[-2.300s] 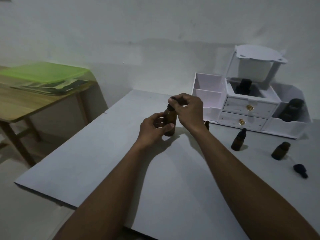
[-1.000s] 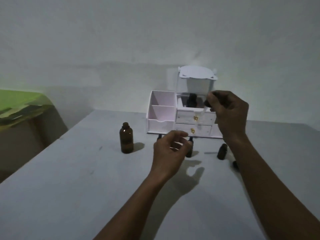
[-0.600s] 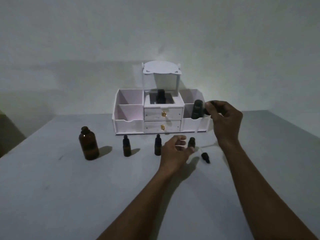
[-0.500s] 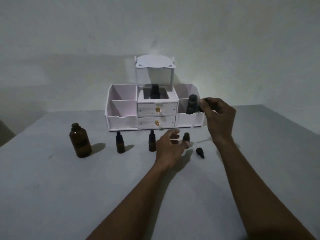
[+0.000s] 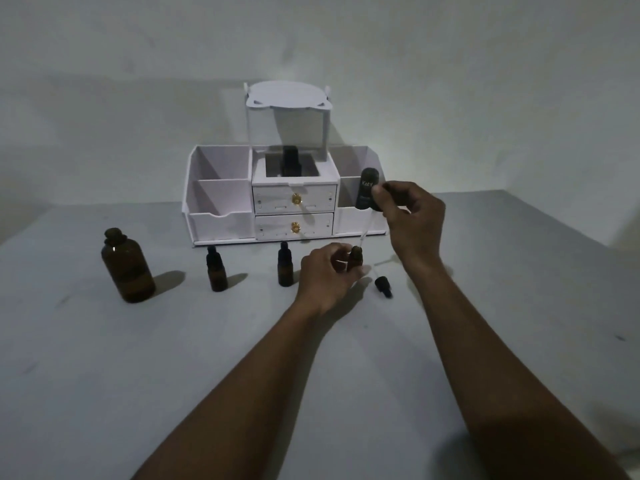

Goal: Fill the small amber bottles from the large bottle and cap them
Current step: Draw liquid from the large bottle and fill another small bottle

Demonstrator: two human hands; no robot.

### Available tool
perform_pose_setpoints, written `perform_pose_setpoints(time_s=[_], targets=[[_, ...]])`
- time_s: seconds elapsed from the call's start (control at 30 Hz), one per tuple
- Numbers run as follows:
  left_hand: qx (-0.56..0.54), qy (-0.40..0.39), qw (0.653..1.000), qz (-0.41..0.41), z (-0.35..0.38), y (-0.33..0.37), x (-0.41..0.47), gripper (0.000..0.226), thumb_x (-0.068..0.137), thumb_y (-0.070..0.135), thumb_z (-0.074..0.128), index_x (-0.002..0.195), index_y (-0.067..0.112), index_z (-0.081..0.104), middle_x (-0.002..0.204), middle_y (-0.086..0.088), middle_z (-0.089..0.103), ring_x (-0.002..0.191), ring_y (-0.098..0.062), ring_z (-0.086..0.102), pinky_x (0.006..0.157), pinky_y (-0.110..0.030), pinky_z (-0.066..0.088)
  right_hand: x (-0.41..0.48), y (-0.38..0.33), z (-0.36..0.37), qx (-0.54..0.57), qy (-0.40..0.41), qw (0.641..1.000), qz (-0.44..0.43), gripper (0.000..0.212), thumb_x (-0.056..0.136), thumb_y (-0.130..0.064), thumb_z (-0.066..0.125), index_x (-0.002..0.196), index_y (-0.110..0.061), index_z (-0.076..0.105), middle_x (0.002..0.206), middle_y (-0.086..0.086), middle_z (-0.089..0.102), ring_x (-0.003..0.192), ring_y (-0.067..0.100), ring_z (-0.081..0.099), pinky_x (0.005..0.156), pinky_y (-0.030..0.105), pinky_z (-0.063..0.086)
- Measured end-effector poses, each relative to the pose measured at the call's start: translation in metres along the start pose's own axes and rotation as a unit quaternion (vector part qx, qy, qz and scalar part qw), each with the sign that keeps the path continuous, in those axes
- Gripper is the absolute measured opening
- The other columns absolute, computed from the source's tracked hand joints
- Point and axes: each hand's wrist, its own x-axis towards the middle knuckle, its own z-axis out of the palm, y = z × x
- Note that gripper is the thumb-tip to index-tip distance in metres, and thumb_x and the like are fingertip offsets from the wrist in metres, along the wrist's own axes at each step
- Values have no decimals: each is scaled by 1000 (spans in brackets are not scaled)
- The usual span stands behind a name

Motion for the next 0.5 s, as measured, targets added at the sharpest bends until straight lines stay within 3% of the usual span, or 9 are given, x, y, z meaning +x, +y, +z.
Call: perform_pose_setpoints(time_s=[0.1, 0.2, 0.33, 0.5], targets=[[-2, -1, 1000, -3, 0, 2, -4, 44, 88, 27, 79, 129, 16, 66, 132, -1, 67, 108, -9, 54, 92, -22, 40, -1, 1, 0, -1, -4, 1000, 5, 7, 88, -23, 75, 92, -18, 75, 74, -20, 68, 70, -11, 65, 70, 7, 51], [4, -1, 1000, -6, 0, 3, -6, 43, 91, 23, 76, 131, 13, 65, 135, -4, 66, 121, -19, 59, 95, -23, 38, -1, 1, 0, 11, -5, 1000, 8, 4, 86, -21, 76, 86, -16, 75, 71, -14, 70, 67, -5, 68, 70, 13, 54], [23, -2, 1000, -5, -2, 4, -4, 45, 90, 24, 77, 132, 12, 65, 134, -5, 67, 124, -22, 61, 105, -29, 43, 1, 4, 0, 5, -2, 1000, 7, 9, 85, -18, 77, 84, -9, 75, 71, -8, 71, 63, -7, 66, 67, 7, 49], [27, -2, 1000, 0, -1, 1, -1, 47, 89, 23, 77, 133, 13, 65, 134, -6, 67, 124, -22, 61, 111, -36, 45, 4, 9, 0, -18, 1, 1000, 14, 8, 85, -21, 77, 84, -13, 76, 74, -10, 70, 67, -4, 64, 68, 7, 48]])
